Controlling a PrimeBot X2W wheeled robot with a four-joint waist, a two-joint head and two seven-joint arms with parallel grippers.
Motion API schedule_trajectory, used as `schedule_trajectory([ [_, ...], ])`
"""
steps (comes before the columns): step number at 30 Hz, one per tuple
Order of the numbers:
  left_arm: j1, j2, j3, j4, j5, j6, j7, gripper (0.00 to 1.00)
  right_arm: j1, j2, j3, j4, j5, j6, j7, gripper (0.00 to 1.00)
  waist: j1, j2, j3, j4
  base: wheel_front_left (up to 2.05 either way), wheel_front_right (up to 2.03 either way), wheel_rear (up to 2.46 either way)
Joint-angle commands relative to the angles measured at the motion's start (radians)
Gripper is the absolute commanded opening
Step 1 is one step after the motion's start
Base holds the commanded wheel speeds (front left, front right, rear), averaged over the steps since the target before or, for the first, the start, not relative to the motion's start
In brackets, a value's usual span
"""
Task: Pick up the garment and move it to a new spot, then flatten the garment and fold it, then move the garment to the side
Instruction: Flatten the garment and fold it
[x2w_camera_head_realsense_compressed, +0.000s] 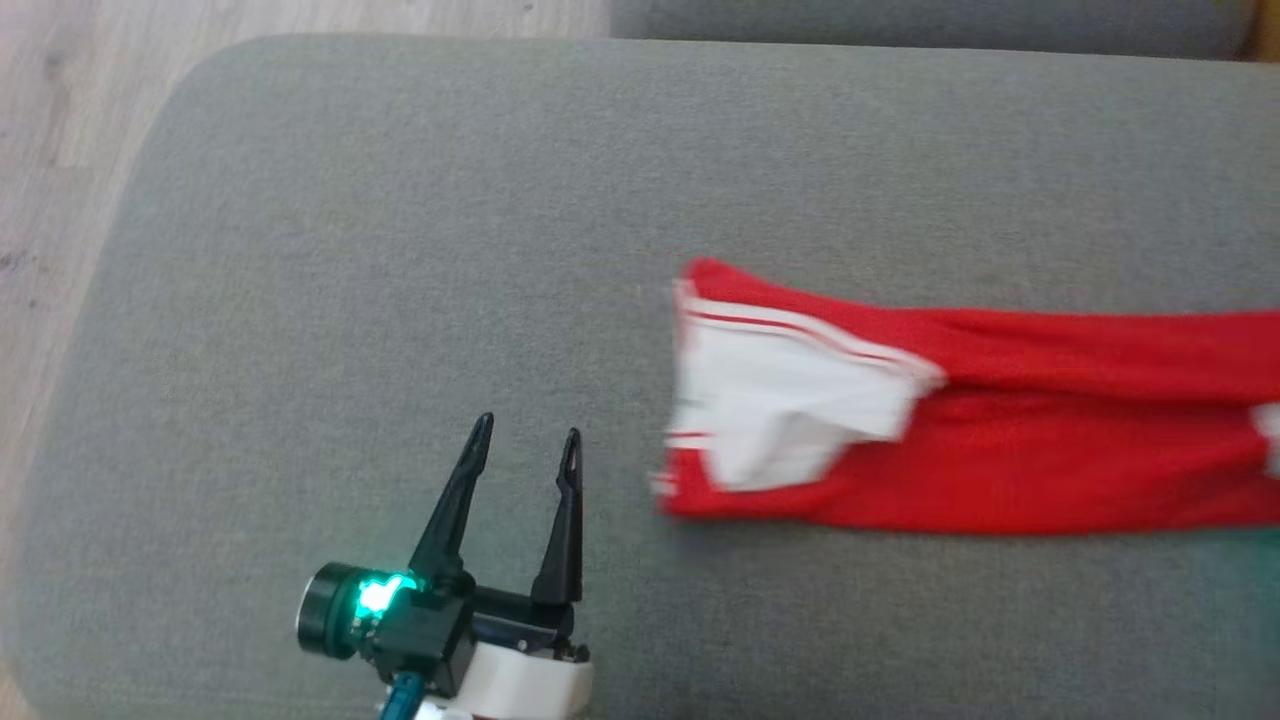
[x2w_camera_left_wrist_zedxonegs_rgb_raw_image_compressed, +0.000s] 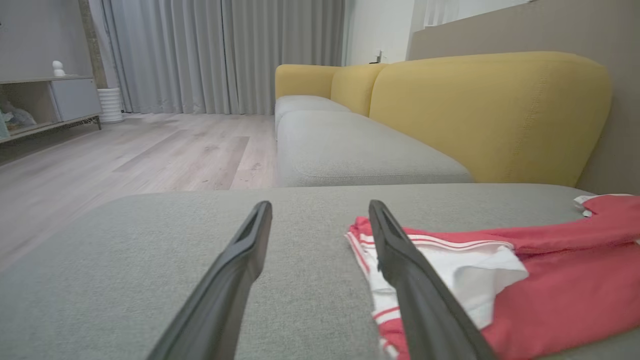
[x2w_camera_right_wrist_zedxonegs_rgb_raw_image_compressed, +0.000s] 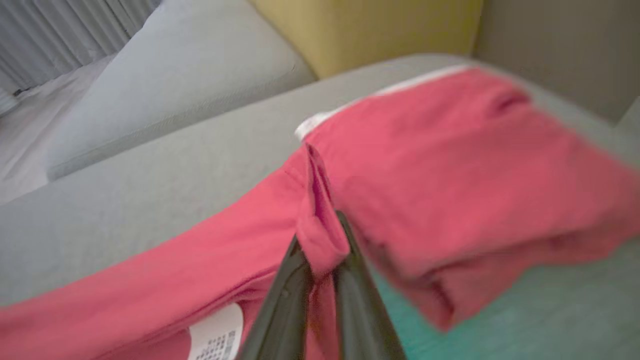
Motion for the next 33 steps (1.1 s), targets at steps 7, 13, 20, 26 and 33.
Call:
schedule_trajectory([
  [7, 0.007, -0.031, 0.072, -0.014, 0.034, -0.041, -0.009, 1.00, -0.061, -0.081, -0.008, -0.193, -0.037, 0.007, 0.070, 0.00, 0.0000, -0.0001, -0.025, -0.027, 0.00, 0.00, 0.00],
  [13, 0.022, -0.049, 0.088, 0.007, 0.045, -0.067, -0.009, 1.00, -0.014, 0.069, 0.013, -0.466, -0.093, 0.007, 0.158, 0.00, 0.0000, -0.0001, -0.053, -0.032, 0.00, 0.00, 0.00],
  [20, 0.035, -0.060, 0.102, 0.025, 0.056, -0.088, -0.009, 1.00, 0.039, 0.314, 0.120, -0.691, -0.182, 0.007, 0.250, 0.00, 0.0000, -0.0001, -0.072, -0.030, 0.00, 0.00, 0.00],
  [26, 0.028, -0.069, 0.090, 0.049, 0.064, -0.118, -0.009, 1.00, 0.017, 0.373, 0.273, -0.617, -0.211, 0.007, 0.213, 0.00, 0.0000, -0.0001, -0.083, 0.002, 0.00, 0.00, 0.00],
  [33, 0.023, -0.075, 0.090, 0.063, 0.068, -0.131, -0.009, 1.00, -0.041, 0.374, 0.440, -0.428, -0.096, 0.007, 0.094, 0.00, 0.0000, -0.0001, -0.084, 0.046, 0.00, 0.00, 0.00],
])
